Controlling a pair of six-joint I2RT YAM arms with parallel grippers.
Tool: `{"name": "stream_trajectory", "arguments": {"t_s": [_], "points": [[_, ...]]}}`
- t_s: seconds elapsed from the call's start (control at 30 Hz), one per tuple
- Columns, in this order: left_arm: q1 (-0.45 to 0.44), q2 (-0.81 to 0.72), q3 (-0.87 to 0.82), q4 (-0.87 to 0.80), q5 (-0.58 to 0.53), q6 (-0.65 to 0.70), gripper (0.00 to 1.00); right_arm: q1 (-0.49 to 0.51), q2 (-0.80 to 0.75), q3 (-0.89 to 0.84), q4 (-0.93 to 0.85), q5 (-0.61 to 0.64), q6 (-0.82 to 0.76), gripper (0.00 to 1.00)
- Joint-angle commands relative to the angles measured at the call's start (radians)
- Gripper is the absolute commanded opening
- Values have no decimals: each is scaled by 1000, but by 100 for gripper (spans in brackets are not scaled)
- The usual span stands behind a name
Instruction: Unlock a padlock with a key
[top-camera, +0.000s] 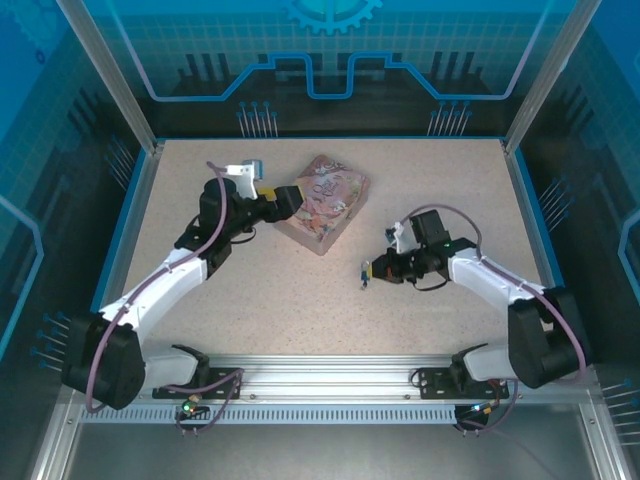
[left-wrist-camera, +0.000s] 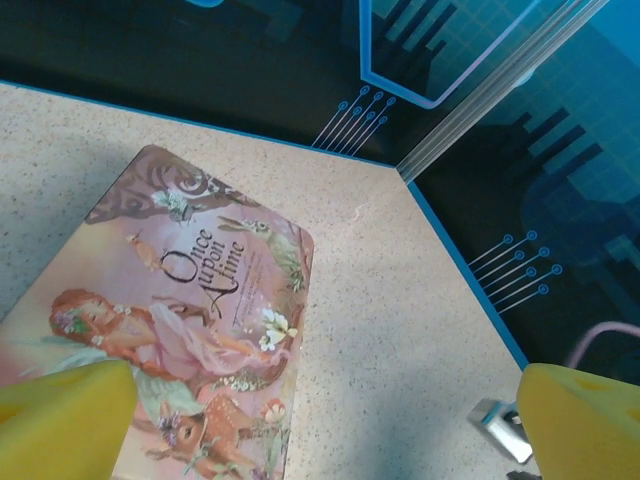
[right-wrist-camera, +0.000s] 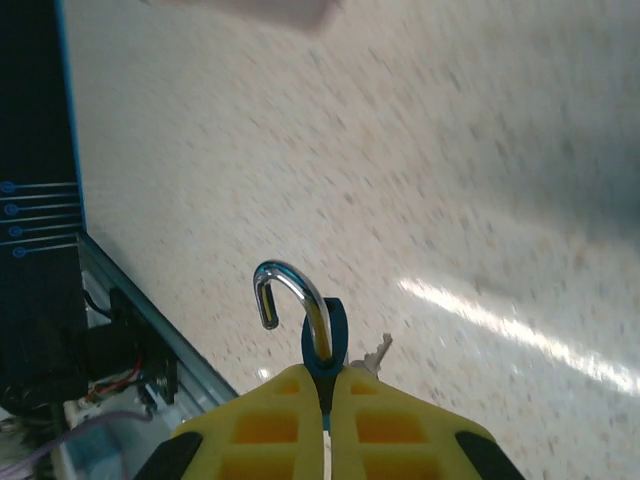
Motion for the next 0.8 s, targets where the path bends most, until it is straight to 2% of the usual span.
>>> {"name": "stream_trajectory", "arguments": {"t_s": [0.0, 0.23, 0.33, 0.53, 0.7, 0.77], "points": [[11, -28, -35, -35, 18, -14, 99, -14, 58, -27, 20, -54, 31, 6], [20, -74, -59, -55, -6, -10, 99, -55, 153, -19, 29, 6, -18, 8], [24, -86, -56, -81, -11, 1, 99, -71, 163, -11, 24, 51, -35, 12], [49, -109, -45, -126, -18, 18, 99, -120, 139, 39, -39, 115, -95, 37], [100, -167, -16, -180, -44, 50, 99, -160, -33, 68, -94, 269, -131, 53], [119, -198, -17, -191, -81, 65, 99, -184, -100, 79, -95, 329, -149, 54]]}}
